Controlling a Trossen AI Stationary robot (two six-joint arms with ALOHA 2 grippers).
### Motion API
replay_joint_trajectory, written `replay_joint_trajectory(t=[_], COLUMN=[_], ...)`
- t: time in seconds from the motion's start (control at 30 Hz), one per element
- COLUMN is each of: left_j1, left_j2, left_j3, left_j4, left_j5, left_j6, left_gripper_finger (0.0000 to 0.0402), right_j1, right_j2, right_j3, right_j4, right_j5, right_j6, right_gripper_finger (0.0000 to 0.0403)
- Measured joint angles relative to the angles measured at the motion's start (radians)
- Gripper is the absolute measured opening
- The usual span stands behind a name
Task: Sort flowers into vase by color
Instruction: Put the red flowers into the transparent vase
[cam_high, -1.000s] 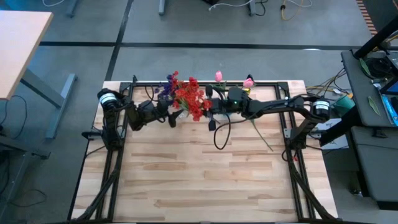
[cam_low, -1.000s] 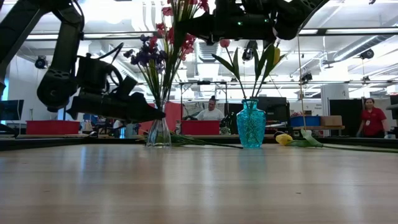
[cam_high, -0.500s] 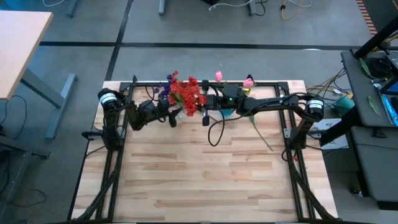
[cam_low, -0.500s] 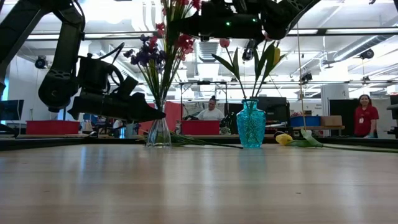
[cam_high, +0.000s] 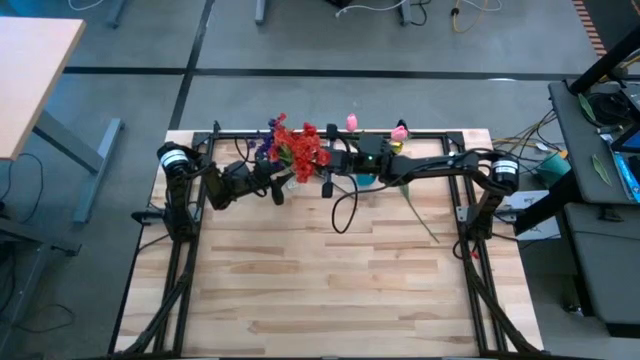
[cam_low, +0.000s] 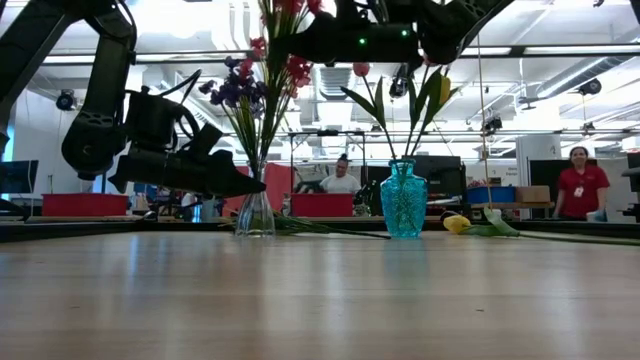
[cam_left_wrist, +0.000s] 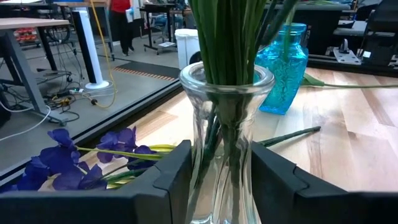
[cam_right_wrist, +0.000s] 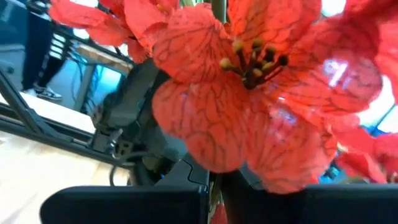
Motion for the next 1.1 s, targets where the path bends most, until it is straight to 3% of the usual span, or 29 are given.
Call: replay_joint_trajectory(t=[0.33, 0.7, 1.1], left_j1=[-0.001, -0.009, -0.012], left_j2=[0.0, 0.0, -0.001], left_j3=[0.0, -0.001, -0.001], left_j4=[-0.002, -0.004, -0.007], left_j5=[0.044, 0.052, 0.052], left_j6=[-0.008, 0.0, 0.003], left_gripper_finger=[0.012, 0.012, 0.012], right_j1=[-0.001, -0.036, -0.039], right_j2=[0.023, 0.023, 0.022], right_j3=[0.0, 0.0, 0.0], right_j4=[0.018, -0.015, -0.056], right_j5=[0.023, 0.041, 0.039], right_j6=[0.0, 0.277, 0.316], right_gripper_finger=[0.0013, 0.0013, 0.0013])
